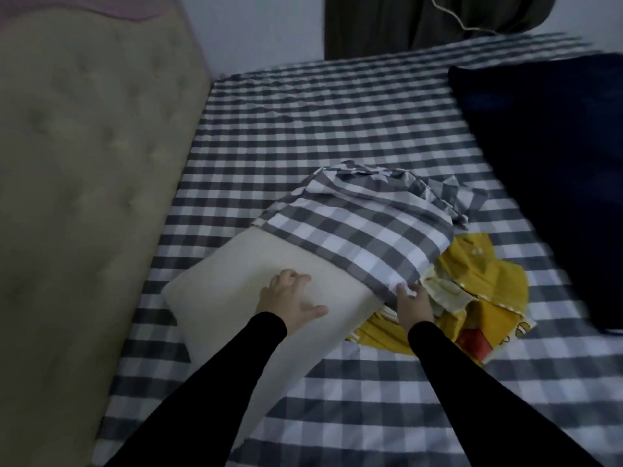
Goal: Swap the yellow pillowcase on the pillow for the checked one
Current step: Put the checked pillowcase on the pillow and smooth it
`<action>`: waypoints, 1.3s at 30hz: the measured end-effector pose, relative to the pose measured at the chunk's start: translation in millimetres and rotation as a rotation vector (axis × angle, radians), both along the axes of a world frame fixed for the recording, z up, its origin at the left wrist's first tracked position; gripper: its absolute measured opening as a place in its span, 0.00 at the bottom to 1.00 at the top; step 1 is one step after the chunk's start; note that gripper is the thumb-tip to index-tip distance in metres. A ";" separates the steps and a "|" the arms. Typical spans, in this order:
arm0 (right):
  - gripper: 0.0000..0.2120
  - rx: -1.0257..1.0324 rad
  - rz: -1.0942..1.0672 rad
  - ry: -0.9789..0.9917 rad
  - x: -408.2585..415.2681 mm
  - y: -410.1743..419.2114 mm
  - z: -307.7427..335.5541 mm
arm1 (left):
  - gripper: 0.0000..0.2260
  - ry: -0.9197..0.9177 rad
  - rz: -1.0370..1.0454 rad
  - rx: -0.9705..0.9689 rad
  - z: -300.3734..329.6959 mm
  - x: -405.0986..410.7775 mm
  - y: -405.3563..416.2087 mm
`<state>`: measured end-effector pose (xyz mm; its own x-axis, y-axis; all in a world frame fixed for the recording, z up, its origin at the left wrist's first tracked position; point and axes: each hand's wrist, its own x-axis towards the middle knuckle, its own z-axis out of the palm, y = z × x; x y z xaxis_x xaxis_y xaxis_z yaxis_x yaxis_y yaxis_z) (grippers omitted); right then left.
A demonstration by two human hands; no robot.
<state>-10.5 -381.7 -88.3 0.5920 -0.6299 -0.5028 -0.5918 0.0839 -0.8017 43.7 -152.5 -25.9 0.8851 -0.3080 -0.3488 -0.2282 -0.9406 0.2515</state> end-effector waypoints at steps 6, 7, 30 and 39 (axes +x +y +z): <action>0.16 -0.175 0.309 -0.030 2.2 -8.4 -14.5 | 0.48 -0.034 -0.041 0.123 -54.2 -43.2 -37.6; 0.16 -0.253 0.402 -0.013 3.1 -11.4 -18.4 | 0.49 -0.045 -0.054 0.149 -60.5 -45.6 -36.5; 0.05 -0.482 0.589 -0.824 21.0 16.8 158.1 | 0.09 -0.090 0.238 -0.436 140.6 27.5 34.7; 0.12 -0.560 0.906 -0.411 42.5 87.5 217.1 | 0.13 -0.055 0.341 -0.102 160.5 5.6 100.5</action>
